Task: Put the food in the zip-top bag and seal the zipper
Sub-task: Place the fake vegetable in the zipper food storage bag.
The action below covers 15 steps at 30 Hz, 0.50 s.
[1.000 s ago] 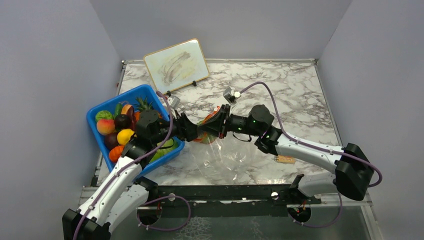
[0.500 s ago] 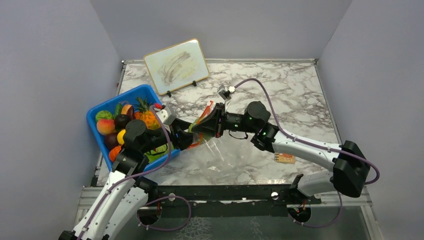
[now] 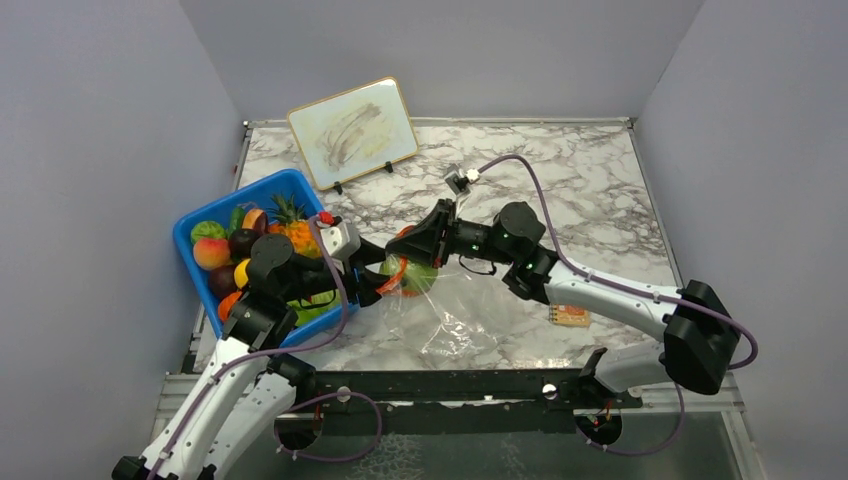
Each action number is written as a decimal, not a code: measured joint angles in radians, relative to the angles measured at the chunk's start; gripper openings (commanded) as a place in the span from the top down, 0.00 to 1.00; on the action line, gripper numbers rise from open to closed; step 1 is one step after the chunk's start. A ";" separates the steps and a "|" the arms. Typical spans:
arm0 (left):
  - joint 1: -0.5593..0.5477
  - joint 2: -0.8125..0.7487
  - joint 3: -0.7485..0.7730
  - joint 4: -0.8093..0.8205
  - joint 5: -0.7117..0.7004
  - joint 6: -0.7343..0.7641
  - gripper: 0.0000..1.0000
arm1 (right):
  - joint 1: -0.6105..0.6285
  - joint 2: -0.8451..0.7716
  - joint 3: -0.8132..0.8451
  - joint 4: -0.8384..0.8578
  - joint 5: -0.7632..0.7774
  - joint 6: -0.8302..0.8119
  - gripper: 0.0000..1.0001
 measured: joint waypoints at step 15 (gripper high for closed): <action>-0.008 -0.060 0.007 -0.018 0.050 0.137 1.00 | 0.000 -0.056 -0.078 0.092 -0.041 -0.041 0.99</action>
